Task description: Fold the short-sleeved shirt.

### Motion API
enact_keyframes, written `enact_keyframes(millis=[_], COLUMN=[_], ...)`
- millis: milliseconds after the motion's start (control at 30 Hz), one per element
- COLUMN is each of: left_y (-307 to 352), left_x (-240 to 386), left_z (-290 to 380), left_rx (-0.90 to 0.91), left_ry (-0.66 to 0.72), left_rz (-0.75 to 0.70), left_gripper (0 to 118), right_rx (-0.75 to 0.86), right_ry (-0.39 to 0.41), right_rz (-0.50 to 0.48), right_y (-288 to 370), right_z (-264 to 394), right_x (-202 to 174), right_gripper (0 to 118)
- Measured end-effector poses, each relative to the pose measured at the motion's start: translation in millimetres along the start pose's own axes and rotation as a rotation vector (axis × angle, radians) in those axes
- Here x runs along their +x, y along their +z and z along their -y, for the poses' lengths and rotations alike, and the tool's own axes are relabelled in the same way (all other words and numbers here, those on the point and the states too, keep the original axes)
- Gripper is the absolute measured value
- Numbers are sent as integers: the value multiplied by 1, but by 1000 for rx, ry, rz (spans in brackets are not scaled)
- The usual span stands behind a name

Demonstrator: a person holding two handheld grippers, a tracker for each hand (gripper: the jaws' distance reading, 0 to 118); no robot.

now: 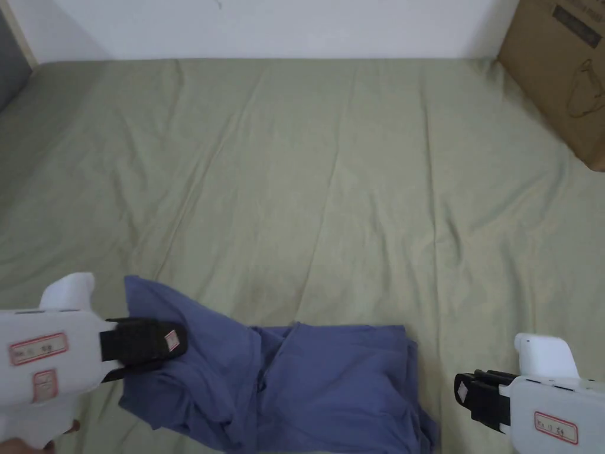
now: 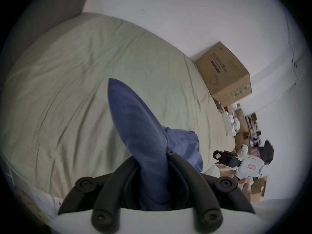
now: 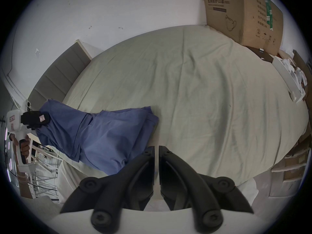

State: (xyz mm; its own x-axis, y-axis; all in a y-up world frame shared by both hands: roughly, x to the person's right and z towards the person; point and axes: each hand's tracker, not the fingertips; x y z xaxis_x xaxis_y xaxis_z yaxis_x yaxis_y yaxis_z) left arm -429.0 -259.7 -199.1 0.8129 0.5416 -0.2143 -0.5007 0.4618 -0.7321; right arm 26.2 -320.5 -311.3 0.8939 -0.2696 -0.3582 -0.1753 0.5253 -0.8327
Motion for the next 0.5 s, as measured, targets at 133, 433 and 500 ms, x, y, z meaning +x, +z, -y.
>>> enact_keyframes(millis=[133, 433, 500], left_y=[-39, -158, -175], left_x=[57, 145, 154], left_z=[-3, 33, 38], left_rx=[-55, -302, -363], left_ry=[-124, -295, -314], left_rz=[7, 33, 68], left_gripper=[13, 37, 87], right_rx=[23, 55, 56], right_ry=[-43, -107, -129], right_rz=[7, 48, 48], right_y=[7, 22, 22], right_z=[4, 14, 16], right_x=[17, 50, 55], right_gripper=[5, 5, 5])
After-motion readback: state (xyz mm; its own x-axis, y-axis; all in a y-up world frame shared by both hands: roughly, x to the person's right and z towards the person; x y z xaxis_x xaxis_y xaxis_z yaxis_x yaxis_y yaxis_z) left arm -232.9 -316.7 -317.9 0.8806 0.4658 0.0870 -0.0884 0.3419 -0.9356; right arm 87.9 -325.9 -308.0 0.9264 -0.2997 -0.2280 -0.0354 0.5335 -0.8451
